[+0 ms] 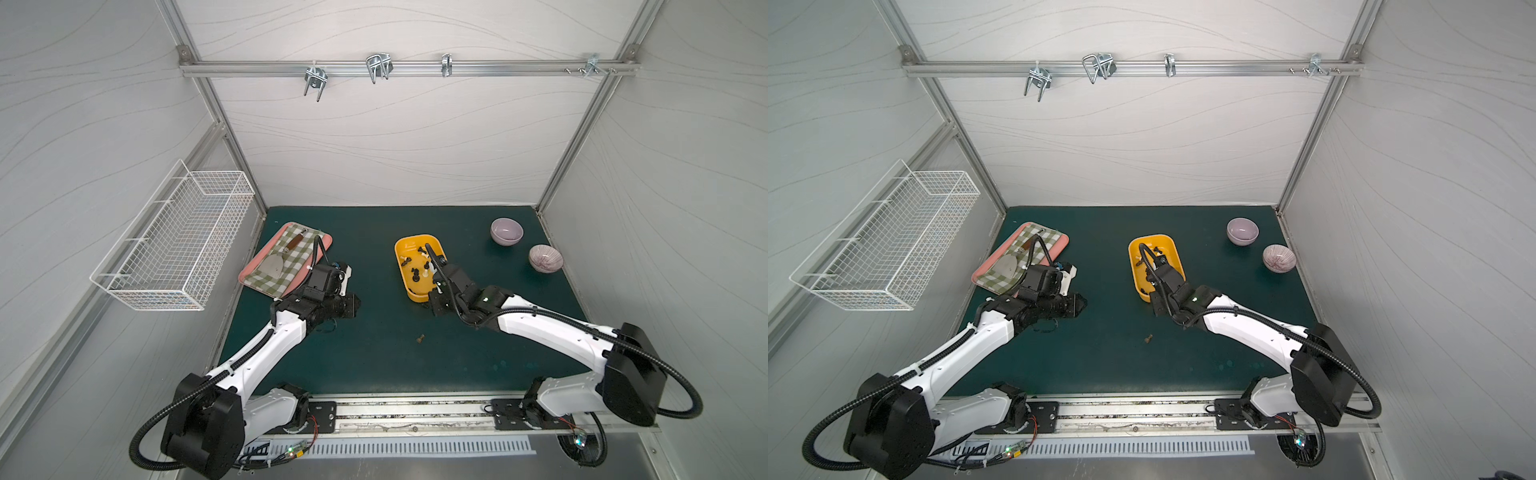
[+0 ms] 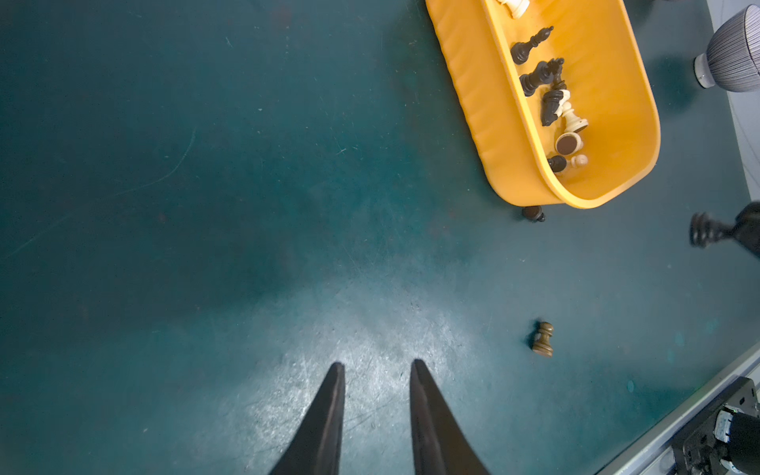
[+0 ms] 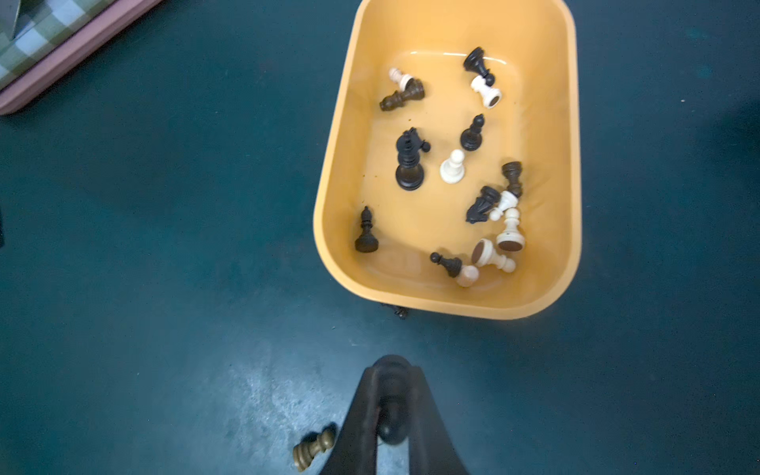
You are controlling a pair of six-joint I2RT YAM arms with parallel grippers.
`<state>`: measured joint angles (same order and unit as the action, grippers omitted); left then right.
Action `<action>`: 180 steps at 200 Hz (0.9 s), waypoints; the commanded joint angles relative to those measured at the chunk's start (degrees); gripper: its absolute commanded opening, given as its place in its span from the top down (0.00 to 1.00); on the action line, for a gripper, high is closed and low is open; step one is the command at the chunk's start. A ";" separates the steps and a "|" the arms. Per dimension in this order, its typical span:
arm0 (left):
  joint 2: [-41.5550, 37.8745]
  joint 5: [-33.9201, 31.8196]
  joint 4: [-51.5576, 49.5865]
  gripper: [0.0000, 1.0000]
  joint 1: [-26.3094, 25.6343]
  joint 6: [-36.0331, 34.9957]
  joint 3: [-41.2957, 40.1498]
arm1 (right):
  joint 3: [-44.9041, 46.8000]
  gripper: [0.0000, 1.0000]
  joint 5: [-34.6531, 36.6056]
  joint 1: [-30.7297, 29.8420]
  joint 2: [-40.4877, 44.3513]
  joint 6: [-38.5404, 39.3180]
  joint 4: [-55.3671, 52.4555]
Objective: Put the chess pieces into the storage box
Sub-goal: Pick up the chess piece at the center of the board, then place the chess piece in the storage box.
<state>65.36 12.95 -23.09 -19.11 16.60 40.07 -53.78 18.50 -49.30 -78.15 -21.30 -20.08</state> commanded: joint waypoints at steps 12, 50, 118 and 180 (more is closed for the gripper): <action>0.38 0.93 0.33 0.71 0.39 -0.08 1.10 | -2.76 0.85 -2.27 4.50 0.10 3.71 -0.55; 1.03 1.24 0.50 0.71 0.39 -0.08 1.06 | -5.54 0.85 -5.49 10.32 -3.41 6.42 1.87; 1.70 1.90 0.75 0.71 0.39 0.12 1.28 | -18.21 0.85 -8.01 15.58 -19.70 11.60 4.17; 0.38 2.60 0.33 0.71 0.39 0.10 1.23 | -29.24 0.85 -8.29 17.66 -32.57 11.67 3.41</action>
<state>66.89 14.35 -23.11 -19.11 16.62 40.07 -79.24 10.50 -32.58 -107.74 -10.66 -16.38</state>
